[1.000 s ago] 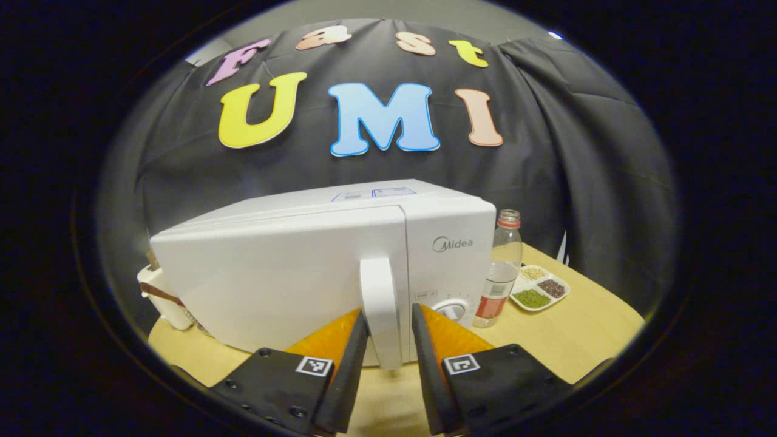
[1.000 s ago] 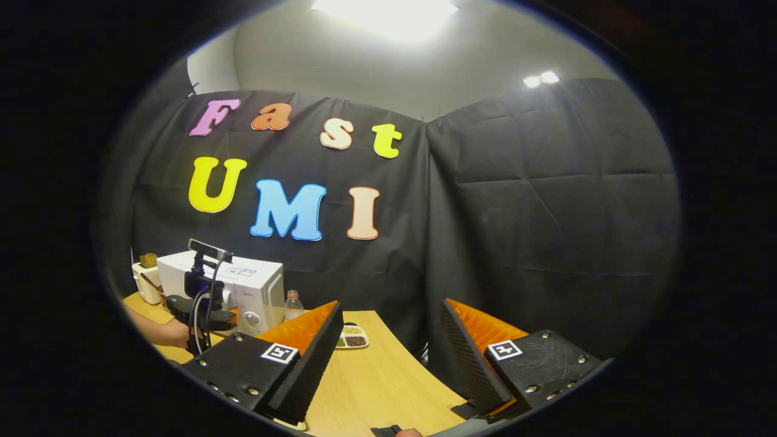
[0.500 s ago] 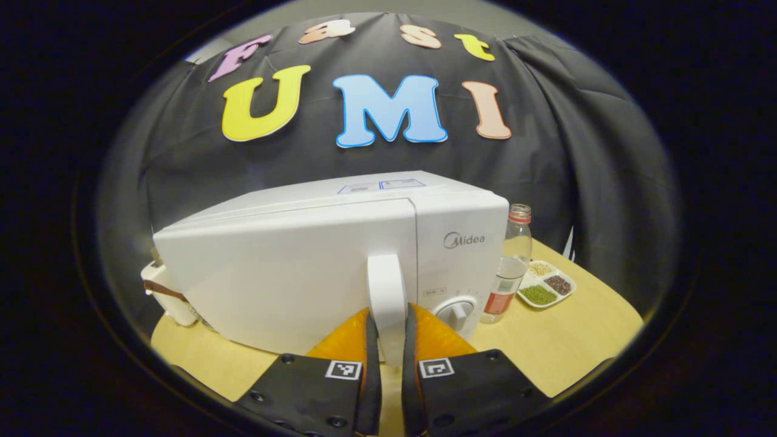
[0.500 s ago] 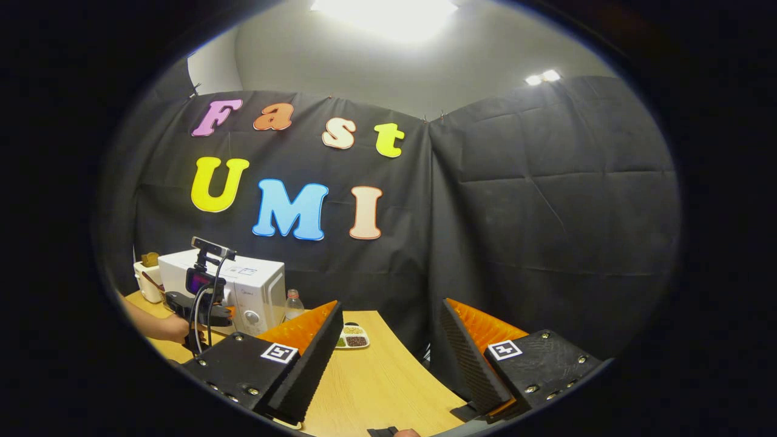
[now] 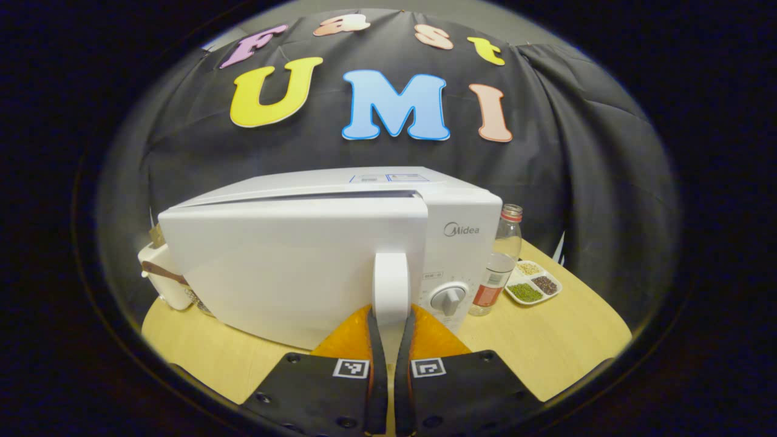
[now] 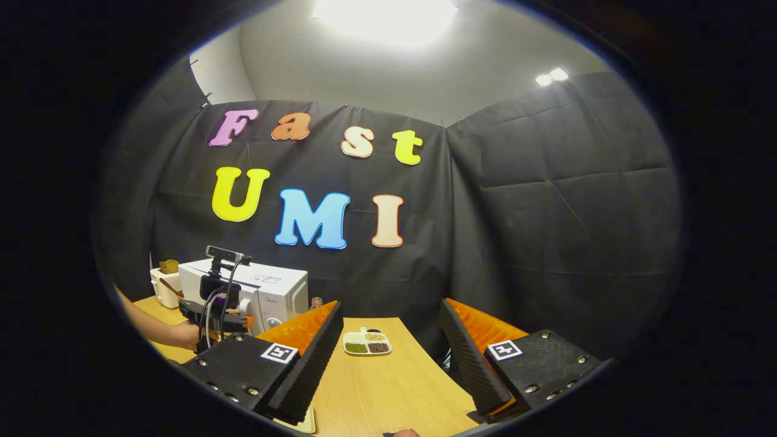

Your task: Open the microwave oven with the left hand, put the food in, and close the microwave oven.

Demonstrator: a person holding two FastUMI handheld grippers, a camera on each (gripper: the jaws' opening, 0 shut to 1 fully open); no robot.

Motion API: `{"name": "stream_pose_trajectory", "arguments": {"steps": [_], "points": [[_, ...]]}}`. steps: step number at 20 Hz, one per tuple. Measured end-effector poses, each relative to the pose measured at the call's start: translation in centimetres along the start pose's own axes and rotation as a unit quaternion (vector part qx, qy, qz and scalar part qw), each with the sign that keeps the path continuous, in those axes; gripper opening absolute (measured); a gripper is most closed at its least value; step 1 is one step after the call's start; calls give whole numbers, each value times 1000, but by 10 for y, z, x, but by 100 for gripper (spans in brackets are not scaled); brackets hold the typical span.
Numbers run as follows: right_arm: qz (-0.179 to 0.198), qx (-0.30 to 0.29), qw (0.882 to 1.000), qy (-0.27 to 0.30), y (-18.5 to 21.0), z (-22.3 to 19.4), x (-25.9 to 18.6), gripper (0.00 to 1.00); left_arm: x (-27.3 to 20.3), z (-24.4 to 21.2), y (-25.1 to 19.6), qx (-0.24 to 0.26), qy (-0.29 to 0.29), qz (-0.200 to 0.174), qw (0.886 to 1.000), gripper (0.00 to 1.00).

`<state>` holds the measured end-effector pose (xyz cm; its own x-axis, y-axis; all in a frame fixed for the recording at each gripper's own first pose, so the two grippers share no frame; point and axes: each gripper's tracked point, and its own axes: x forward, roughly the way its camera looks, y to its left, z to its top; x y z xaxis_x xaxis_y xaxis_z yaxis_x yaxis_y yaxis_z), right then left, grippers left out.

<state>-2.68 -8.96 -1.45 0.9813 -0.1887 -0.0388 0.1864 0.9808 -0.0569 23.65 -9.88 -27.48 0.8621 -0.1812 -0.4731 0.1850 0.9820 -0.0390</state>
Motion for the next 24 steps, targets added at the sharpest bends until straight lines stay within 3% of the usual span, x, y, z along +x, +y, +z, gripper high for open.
{"name": "stream_pose_trajectory", "arguments": {"steps": [4, 11, 20, 22, 24], "points": [[43, -2, 999, -1, 25, -1, 8, 98, -40, -17, 9, -15, 7, -17, 1000, 13], [132, 19, 991, 2, 84, -2, 15, 98, -109, -43, 41, -6, 8, -5, 1000, 24], [220, 29, 975, 11, 147, -8, 9, 98, -181, -79, 100, -70, 13, 55, 996, 29], [233, 28, 972, 12, 159, -8, 8, 98, -195, -90, 117, -104, 19, 62, 992, 34], [245, 29, 969, 11, 172, -6, 8, 98, -208, -99, 139, -122, 19, 81, 989, 45]]}}
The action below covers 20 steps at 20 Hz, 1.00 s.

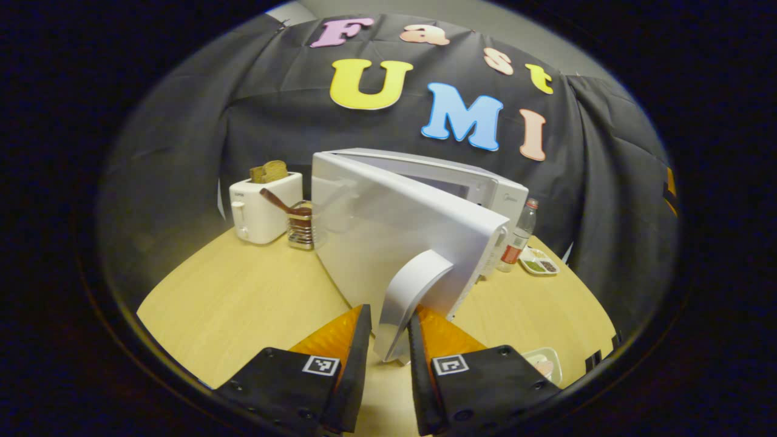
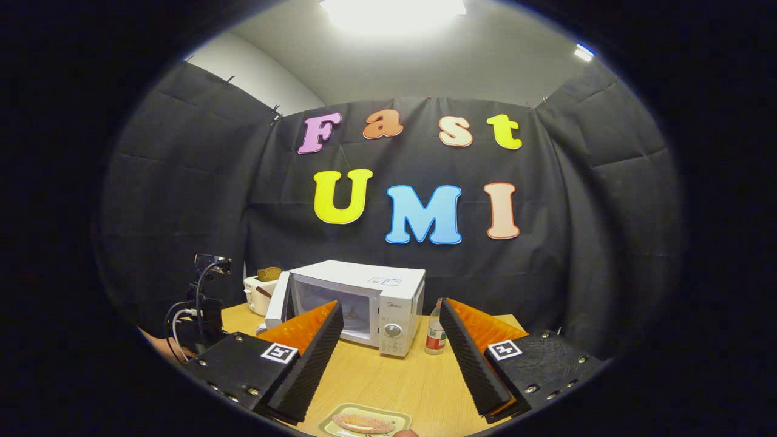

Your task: Open the microwave oven with the left hand, put the food in, and close the microwave oven.

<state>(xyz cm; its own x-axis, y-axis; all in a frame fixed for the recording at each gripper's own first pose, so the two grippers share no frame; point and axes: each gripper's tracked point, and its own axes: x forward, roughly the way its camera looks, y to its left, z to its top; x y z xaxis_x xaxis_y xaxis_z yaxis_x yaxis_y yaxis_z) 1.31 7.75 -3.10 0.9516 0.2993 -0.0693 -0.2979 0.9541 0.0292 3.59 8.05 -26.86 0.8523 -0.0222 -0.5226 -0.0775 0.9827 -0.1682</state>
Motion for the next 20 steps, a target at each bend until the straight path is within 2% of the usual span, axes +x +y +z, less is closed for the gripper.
{"name": "stream_pose_trajectory", "arguments": {"steps": [2, 6, 7, 8, 10, 11, 12, 13, 14, 20], "points": [[13, -1, 1000, 0, 14, -1, 4, 98, -8, -4, 22, -4, 2, 15, 1000, 59], [35, -8, 999, 1, 41, -1, 12, 98, -24, -1, 70, -5, -3, 45, 999, 62], [40, -8, 999, 2, 47, -2, 14, 98, -27, -3, 79, -8, -3, 48, 999, 72], [43, -7, 999, 3, 54, -3, 15, 98, -33, -2, 87, -11, -3, 49, 999, 70], [46, -8, 999, 3, 64, -4, 18, 98, -36, -1, 105, -6, -6, 53, 999, 79], [47, -8, 999, 4, 68, -4, 20, 98, -36, -3, 113, -6, -5, 51, 999, 79], [46, -9, 999, 4, 73, -5, 21, 98, -35, -3, 121, -8, -2, 48, 999, 83], [46, -9, 999, 5, 76, -6, 22, 98, -38, -6, 127, -10, 2, 41, 999, 97], [46, -10, 999, 6, 81, -8, 24, 98, -41, -3, 133, -6, 1, 38, 999, 100], [38, -12, 999, 12, 99, -12, 33, 98, -41, -2, 163, -1, 4, 23, 1000, 100]]}}
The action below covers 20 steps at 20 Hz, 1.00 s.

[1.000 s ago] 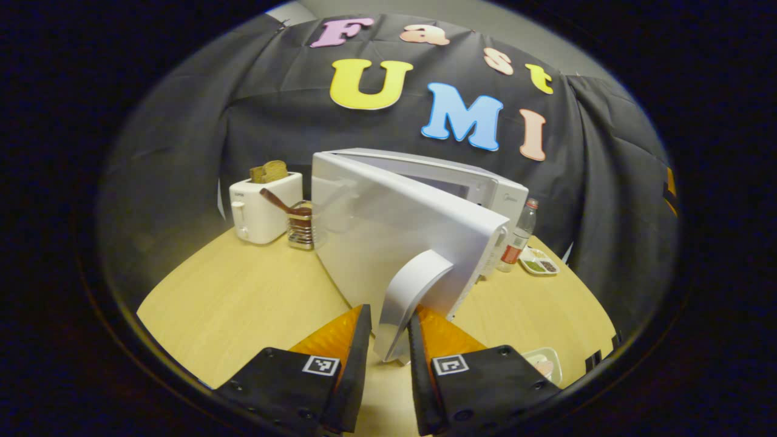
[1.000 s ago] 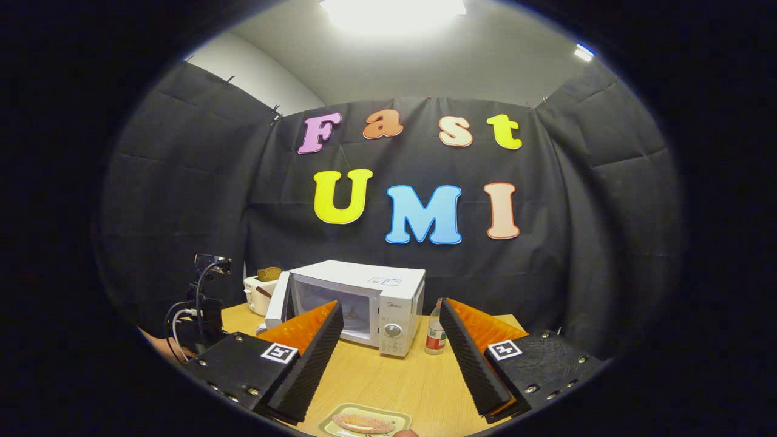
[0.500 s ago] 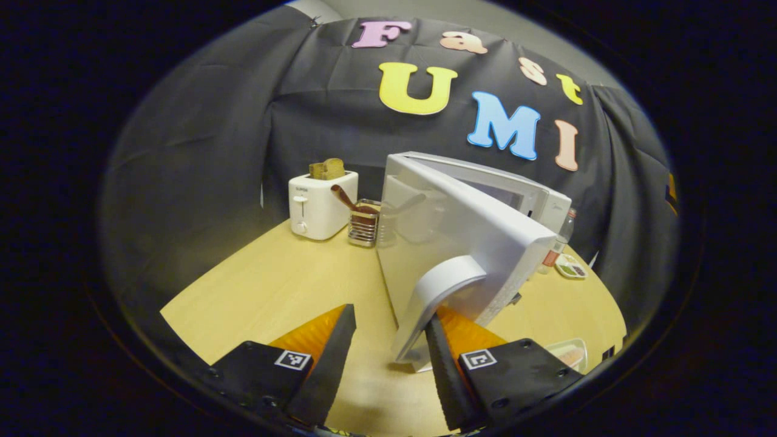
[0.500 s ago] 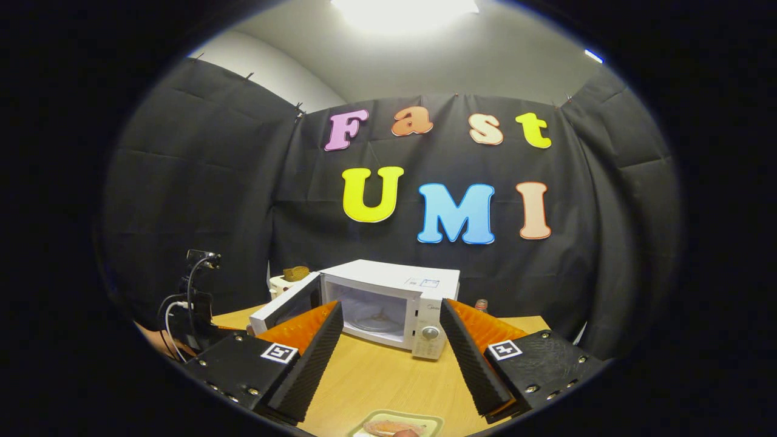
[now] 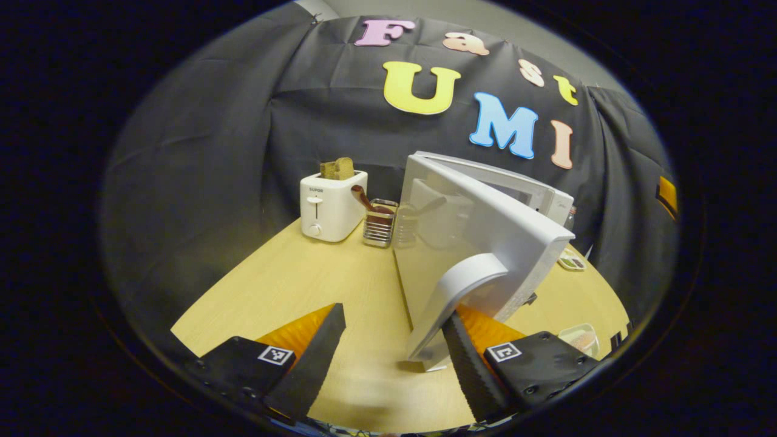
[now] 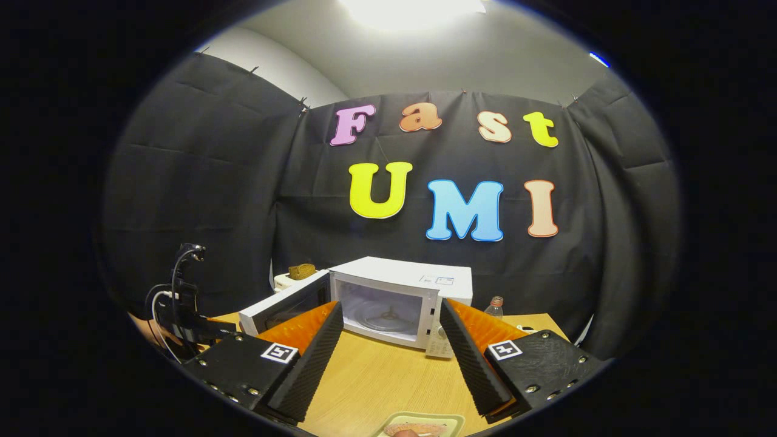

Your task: Open the microwave oven with the left hand, put the food in, and close the microwave oven.

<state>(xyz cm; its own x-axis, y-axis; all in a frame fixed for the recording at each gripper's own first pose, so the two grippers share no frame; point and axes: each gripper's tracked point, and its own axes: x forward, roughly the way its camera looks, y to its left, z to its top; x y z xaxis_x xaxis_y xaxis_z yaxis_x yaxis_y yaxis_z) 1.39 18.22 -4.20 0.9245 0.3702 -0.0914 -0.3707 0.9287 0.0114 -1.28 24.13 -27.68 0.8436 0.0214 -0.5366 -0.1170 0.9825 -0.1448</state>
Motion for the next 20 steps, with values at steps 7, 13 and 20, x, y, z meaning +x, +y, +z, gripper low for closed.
{"name": "stream_pose_trajectory", "arguments": {"steps": [7, 13, 20], "points": [[12, -6, 1000, 21, 5, -9, 17, 98, -19, -9, -3, 16, 7, -12, 1000, 99], [74, -26, 994, 78, -16, -41, 37, 98, -81, -10, -13, -18, -26, 38, 999, 95], [197, -112, 951, 208, -31, -124, 29, 98, -136, 49, -29, -44, -116, 95, 988, 97]]}}
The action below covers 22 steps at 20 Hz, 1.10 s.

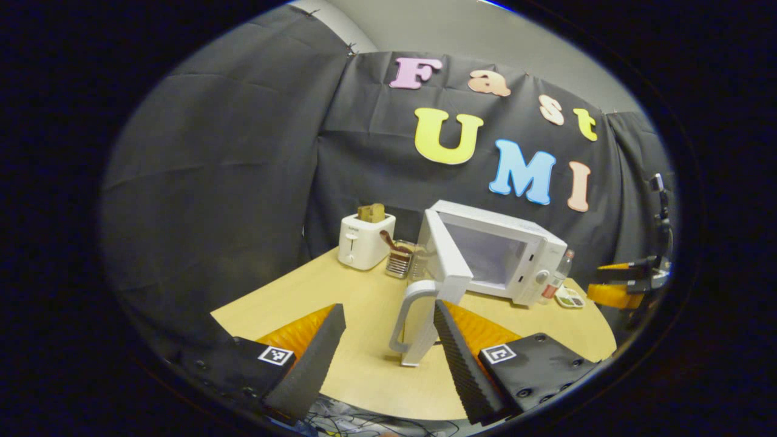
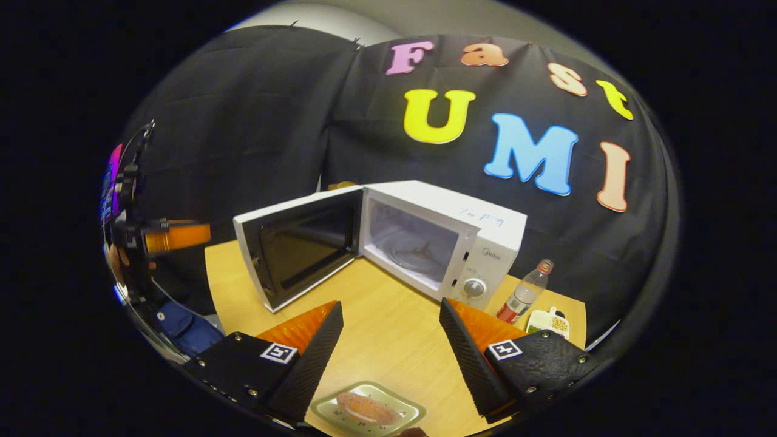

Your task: Open the microwave oven with the left hand, put the food in, and close the microwave oven.

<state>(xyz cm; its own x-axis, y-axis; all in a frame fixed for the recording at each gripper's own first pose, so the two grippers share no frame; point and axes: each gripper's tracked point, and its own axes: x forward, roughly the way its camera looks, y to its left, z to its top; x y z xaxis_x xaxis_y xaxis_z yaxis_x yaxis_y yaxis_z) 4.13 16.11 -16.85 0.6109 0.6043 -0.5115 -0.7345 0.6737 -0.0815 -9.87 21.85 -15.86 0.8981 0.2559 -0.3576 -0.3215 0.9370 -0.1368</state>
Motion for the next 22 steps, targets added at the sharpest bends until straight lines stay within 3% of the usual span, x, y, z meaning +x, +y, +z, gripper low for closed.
{"name": "stream_pose_trajectory", "arguments": {"steps": [3, 4, 5, 11, 17, 22], "points": [[53, -72, 994, 65, 10, -42, 4, 98, -12, 24, 2, 2, -27, 18, 999, 94], [67, -98, 989, 84, 15, -57, 5, 98, -17, 28, 3, 3, -35, 21, 999, 99], [81, -120, 984, 102, 17, -69, 3, 99, -19, 31, 4, 6, -40, 26, 999, 95], [162, -192, 949, 192, 35, -135, 0, 96, -29, 35, 6, 10, -51, 42, 998, 95], [193, -229, 922, 246, 44, -175, -1, 96, -35, 32, 7, 7, -51, 48, 998, 94], [187, -254, 909, 273, 41, -198, 9, 94, -37, 30, 4, -3, -52, 52, 997, 95]]}}
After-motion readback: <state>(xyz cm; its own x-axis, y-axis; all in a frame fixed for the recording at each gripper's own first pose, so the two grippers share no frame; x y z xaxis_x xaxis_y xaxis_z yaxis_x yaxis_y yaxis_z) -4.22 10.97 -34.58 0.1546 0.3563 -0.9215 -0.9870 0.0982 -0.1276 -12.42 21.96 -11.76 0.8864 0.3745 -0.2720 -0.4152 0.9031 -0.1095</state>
